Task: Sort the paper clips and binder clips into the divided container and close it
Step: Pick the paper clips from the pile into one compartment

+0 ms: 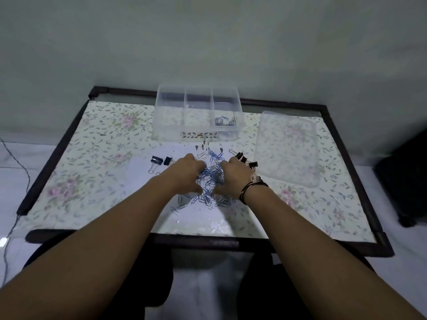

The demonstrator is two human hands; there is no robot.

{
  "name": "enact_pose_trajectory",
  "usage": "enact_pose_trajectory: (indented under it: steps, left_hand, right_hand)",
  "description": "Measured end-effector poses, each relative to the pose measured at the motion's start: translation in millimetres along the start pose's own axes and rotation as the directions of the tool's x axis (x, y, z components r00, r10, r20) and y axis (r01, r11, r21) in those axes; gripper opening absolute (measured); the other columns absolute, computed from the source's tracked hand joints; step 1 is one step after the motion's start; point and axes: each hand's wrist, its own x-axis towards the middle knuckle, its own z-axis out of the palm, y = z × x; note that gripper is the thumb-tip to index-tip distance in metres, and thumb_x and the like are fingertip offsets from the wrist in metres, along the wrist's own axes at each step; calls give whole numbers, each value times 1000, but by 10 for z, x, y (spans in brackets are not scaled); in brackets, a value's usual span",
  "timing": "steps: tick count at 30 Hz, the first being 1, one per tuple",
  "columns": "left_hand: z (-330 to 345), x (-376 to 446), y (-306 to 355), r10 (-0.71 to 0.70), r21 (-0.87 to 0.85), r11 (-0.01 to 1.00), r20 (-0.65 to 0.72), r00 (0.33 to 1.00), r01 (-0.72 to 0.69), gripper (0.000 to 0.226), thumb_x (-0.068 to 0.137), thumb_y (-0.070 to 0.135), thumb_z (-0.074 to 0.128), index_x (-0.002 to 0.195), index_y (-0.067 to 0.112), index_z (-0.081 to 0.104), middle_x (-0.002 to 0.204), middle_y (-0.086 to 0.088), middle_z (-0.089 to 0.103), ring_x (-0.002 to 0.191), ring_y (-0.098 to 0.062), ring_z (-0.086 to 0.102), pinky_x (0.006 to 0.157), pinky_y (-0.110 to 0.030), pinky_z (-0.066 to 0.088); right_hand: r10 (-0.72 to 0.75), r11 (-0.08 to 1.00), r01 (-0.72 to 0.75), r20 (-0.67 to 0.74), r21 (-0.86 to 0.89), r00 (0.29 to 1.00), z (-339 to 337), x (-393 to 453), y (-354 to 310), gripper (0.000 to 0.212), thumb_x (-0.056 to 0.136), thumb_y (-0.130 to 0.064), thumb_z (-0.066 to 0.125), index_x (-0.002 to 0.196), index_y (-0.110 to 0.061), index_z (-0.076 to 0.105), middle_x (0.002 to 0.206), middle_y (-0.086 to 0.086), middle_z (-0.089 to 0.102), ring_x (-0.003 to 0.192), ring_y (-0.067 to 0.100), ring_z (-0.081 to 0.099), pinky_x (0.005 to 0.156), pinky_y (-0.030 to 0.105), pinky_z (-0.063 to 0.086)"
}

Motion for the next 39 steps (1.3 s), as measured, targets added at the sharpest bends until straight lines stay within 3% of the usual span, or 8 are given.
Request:
enact_pose_trajectory:
  steps: [4,9,14,20,26,31,35,39]
  left_hand:
    - [64,155,14,5,-11,1000,-80,997,-6,56,81,30,81,130,15,58,125,-13,47,104,-31,61,87,-37,51]
    - [90,322,-4,35,-5,999,-151,988,-36,27,86,26,76,110,15,70,115,-11,52,95,-29,62,75,-32,46]
    - [32,372,-13,62,12,998,-169,984,-61,14,91,23,70,100,15,74,105,-8,64,95,-26,63,74,-31,46]
    - [-149,279,-113,21,-185,980,-266,964,-72,9,86,19,76,93,15,80,90,-2,76,81,-16,66,75,-25,52]
    - [-491,185,-66,-83,-460,879,-412,907,-128,12,84,24,79,95,18,81,86,2,77,77,-10,70,73,-23,55]
    - [-818,453,100,-145,-556,807,-510,848,-197,10,84,23,79,91,15,81,80,-1,77,71,-16,73,68,-27,59]
    - [-1000,887,234,-151,-500,847,-550,822,-178,8,85,19,76,89,13,79,83,-3,76,72,-16,70,67,-25,54]
    - [-1019,1279,289,-155,-436,894,-517,842,-103,21,85,20,77,102,8,77,98,-8,76,86,-20,70,68,-21,45]
  right_hand:
    - [-29,1000,29,12,-3,999,117,121,-13,56,74,-46,79,119,-18,60,119,12,50,104,32,58,84,40,54]
    - [-88,995,94,-108,46,990,178,245,-41,19,90,-26,61,105,-17,68,106,9,59,93,31,63,68,32,46]
    - [-50,993,62,-126,100,991,53,277,-25,16,87,-12,59,94,-12,73,94,10,72,89,31,66,71,34,53]
    - [42,960,8,-174,281,984,-223,170,124,19,84,-4,62,92,-10,78,96,7,75,90,24,68,76,24,49]
    - [231,712,-32,-191,702,954,-600,95,316,10,80,-8,75,88,-13,77,79,6,76,71,17,75,70,25,60]
    - [344,527,-20,-193,849,919,-965,474,449,11,77,2,76,77,-9,74,77,10,71,68,24,72,75,37,63]
    - [413,665,-100,-253,741,875,-1144,1014,481,9,69,-2,77,68,-10,75,74,12,74,74,28,75,76,43,63]
    - [352,840,-170,-279,515,894,-1209,1303,405,18,78,-8,70,94,-3,77,98,16,76,96,30,72,80,30,57]
